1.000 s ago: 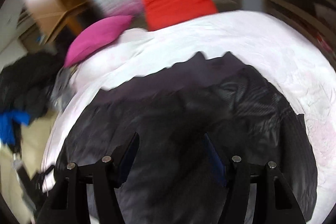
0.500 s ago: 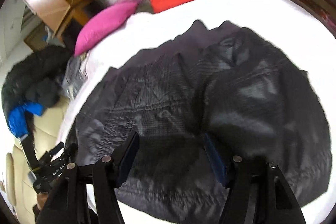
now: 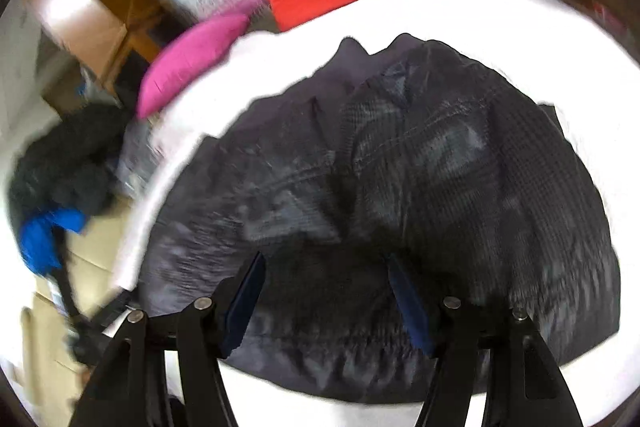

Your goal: Fold large clothes

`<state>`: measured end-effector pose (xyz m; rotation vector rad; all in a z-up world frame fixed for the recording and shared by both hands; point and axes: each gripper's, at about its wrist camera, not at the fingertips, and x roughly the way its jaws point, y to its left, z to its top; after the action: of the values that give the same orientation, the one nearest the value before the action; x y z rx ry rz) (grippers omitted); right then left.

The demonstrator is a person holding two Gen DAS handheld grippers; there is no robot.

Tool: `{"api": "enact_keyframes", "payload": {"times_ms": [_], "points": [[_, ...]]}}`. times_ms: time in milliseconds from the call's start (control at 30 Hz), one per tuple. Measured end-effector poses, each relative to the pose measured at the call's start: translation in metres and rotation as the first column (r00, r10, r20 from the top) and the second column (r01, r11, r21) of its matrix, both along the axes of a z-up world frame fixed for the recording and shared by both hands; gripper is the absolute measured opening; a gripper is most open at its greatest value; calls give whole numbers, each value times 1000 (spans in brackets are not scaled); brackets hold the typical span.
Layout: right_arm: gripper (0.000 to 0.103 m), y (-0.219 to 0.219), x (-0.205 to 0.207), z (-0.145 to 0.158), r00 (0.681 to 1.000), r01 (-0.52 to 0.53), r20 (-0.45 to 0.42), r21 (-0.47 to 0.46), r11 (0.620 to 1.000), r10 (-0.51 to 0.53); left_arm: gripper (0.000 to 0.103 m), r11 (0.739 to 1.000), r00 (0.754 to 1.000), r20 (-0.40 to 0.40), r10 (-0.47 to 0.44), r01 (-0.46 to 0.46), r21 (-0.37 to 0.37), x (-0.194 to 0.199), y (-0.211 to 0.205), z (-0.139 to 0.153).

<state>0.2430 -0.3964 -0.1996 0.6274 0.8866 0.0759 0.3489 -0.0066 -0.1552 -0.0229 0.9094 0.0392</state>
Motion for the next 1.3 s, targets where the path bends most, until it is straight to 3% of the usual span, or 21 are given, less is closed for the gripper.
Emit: {"api": "enact_keyframes", "payload": {"times_ms": [133, 267, 400, 533, 667, 733, 867, 1033, 1100, 1233, 1267, 1300], "points": [[70, -21, -32, 7, 996, 50, 72, 129, 990, -60, 79, 991, 1000, 29, 12, -8, -131, -17, 10, 7], [77, -31, -62, 7, 985, 74, 130, 289, 954, -115, 80, 966, 997, 71, -40, 56, -251, -36, 11, 13], [78, -40, -85, -3, 976, 151, 94, 365, 919, -198, 80, 895, 997, 8, -77, 73, -440, -42, 16, 0], [79, -62, -96, -24, 962, 231, 18, 478, 848, -272, 80, 847, 997, -74, -7, -33, -531, -34, 32, -15], [79, -68, -93, -52, 949, 299, -80, 531, 793, -305, 80, 752, 991, -133, -8, -82, -654, -28, 36, -34], [79, -68, -89, -67, 941, 327, -126, 564, 758, -313, 80, 727, 990, -142, -18, -84, -681, -26, 30, -39], [79, -75, -83, -76, 921, 367, -117, 581, 726, -372, 80, 704, 991, -136, -3, -94, -704, -22, 21, -43], [81, -79, -57, -84, 904, 400, -115, 565, 722, -411, 78, 696, 991, -130, 44, -123, -708, -12, 15, -45], [81, -79, -50, -85, 899, 403, -101, 569, 717, -425, 73, 707, 990, -128, 56, -130, -695, -9, 12, -48], [78, -74, -27, -71, 906, 391, -57, 489, 780, -419, 53, 727, 991, -109, 71, -126, -675, -4, 8, -50], [74, -72, -23, -68, 907, 392, -50, 460, 797, -417, 51, 735, 993, -98, 70, -118, -668, -3, 7, -48], [62, -74, -19, -63, 907, 395, -43, 430, 812, -419, 47, 741, 994, -84, 68, -106, -663, -3, 5, -46]]}}
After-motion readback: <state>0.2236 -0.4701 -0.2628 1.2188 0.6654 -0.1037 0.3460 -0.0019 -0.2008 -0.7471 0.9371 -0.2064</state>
